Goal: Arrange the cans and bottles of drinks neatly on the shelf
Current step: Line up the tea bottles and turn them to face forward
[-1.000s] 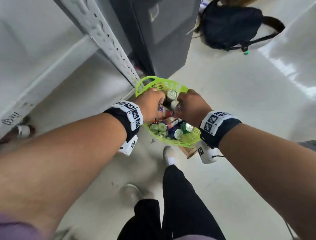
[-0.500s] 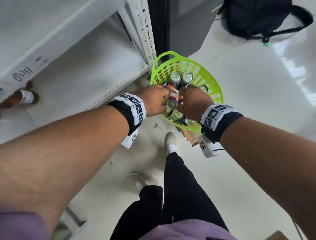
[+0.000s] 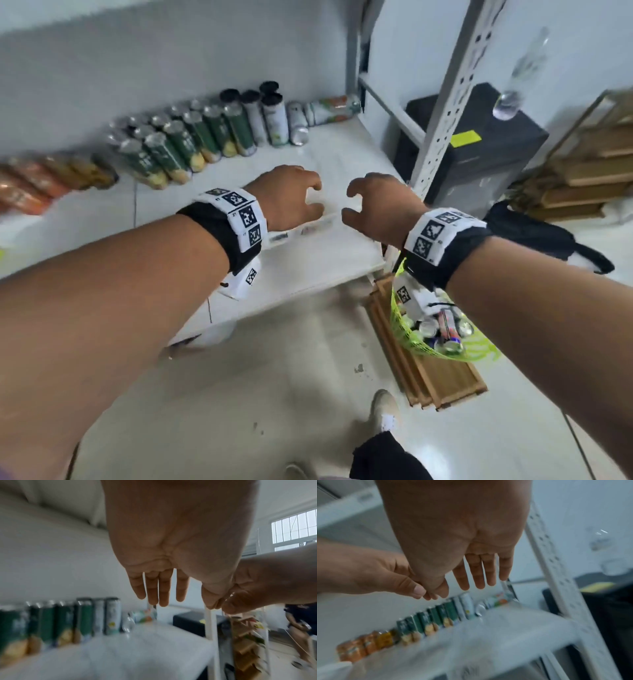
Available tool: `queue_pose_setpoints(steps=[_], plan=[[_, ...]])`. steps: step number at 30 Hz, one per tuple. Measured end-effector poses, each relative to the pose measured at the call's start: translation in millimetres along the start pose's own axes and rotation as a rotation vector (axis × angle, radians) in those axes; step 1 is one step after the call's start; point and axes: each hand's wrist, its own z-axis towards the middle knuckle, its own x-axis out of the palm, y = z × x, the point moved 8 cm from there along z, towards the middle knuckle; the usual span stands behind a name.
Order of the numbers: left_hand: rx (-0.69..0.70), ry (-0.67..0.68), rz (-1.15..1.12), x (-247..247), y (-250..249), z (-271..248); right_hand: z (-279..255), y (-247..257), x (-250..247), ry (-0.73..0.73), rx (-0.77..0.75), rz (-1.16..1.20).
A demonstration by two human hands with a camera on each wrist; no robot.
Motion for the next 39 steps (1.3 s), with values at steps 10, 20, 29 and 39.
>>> queue_pose_setpoints(steps=[10,20,29,39], plan=[[0.036,-0.345,0.113,-237,47,-125,-22,212,-172,-0.372,-0.282,-0.04],[0.085,-0.539,0.169,-372,52,-111,19,266,-305,-0.584,-0.386,-0.117],[-0.02,-0.635,0.107,-456,69,-5,138,254,-420,-0.726,-0.393,-0.196],[-0.009,-0.647,0.128,-497,66,83,233,241,-465,-0.712,-0.471,-0.252]])
